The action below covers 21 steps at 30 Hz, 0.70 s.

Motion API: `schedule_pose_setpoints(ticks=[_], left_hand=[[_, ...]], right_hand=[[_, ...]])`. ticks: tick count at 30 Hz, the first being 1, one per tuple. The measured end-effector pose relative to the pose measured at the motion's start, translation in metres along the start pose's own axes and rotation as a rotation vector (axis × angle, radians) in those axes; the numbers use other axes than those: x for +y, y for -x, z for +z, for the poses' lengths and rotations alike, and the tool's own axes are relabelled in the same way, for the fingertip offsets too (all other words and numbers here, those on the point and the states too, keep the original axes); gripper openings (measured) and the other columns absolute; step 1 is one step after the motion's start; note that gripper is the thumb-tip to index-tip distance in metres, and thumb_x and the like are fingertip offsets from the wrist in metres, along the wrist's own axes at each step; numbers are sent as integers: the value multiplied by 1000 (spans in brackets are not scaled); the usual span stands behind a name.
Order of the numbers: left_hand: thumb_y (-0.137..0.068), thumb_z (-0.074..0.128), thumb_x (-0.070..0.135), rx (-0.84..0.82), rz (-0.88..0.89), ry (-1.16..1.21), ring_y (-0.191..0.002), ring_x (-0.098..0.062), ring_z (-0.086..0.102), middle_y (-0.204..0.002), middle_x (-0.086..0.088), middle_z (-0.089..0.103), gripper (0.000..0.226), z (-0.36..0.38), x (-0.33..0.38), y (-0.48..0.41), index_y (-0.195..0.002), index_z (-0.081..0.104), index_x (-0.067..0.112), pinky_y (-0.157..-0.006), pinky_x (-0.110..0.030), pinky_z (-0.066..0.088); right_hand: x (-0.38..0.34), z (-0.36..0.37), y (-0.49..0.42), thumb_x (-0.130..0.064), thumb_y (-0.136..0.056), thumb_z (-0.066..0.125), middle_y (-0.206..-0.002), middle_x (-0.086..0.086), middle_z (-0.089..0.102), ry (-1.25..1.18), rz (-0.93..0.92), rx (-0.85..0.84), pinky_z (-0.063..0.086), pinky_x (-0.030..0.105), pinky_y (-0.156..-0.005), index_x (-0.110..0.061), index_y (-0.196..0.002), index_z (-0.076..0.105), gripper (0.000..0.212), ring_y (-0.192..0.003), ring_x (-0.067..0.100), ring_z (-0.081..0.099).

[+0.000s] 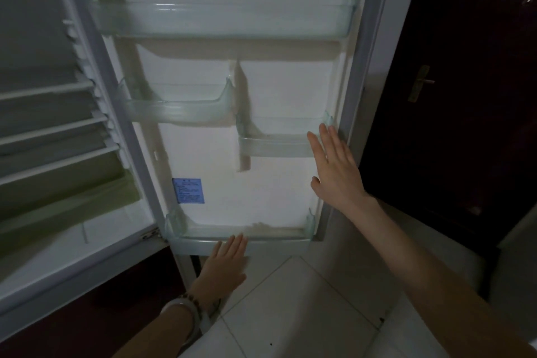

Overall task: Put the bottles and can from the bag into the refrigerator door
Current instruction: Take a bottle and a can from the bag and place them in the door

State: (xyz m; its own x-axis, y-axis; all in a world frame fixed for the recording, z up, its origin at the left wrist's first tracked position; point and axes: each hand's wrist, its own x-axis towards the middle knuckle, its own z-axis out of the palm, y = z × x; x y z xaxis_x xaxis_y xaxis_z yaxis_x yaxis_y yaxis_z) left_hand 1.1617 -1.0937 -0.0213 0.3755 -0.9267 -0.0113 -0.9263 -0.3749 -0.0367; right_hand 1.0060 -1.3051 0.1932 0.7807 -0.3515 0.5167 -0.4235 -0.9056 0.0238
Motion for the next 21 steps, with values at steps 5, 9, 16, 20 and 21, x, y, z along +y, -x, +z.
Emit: schedule_pose_setpoints(ticks=[5,9,16,20,21], left_hand=[[-34,85,53,-13,-59,-14,-106,-24,65,-120,-9,65,99,-1,5,-9,-120,63,8,-80,-44,55],[-30,85,52,-19,-79,-32,-103,-24,66,-118,-9,67,96,-2,10,-12,-114,68,8,-78,-43,55],[-36,85,55,7,-97,-37,-105,-23,66,-119,-7,66,92,-15,13,-2,-115,67,11,-80,-42,55],[-78,41,49,88,-179,63,-106,-25,65,-122,-9,64,65,-34,-5,28,-122,61,5,-81,-37,54],[-76,39,48,84,-234,78,-103,-24,67,-117,-9,67,65,-39,-13,44,-120,62,6,-79,-35,55]], right_hand=[[12,5,-12,-3,-71,61,-155,18,6,-3,-18,-13,2,43,-112,-11,-147,6,95,-142,32,0],[15,9,-12,-5,-70,64,-154,19,9,-7,-40,7,6,44,-111,-11,-147,7,96,-142,33,3],[-24,12,4,-6,-67,66,-152,26,12,-55,-64,114,11,48,-112,-3,-145,15,93,-140,39,8],[-89,34,25,-9,-62,71,-147,29,25,-157,-326,12,22,49,-108,0,-139,33,86,-137,40,21],[-107,41,29,-10,-61,73,-145,29,29,-177,-389,-36,25,51,-107,0,-137,37,84,-135,41,26]])
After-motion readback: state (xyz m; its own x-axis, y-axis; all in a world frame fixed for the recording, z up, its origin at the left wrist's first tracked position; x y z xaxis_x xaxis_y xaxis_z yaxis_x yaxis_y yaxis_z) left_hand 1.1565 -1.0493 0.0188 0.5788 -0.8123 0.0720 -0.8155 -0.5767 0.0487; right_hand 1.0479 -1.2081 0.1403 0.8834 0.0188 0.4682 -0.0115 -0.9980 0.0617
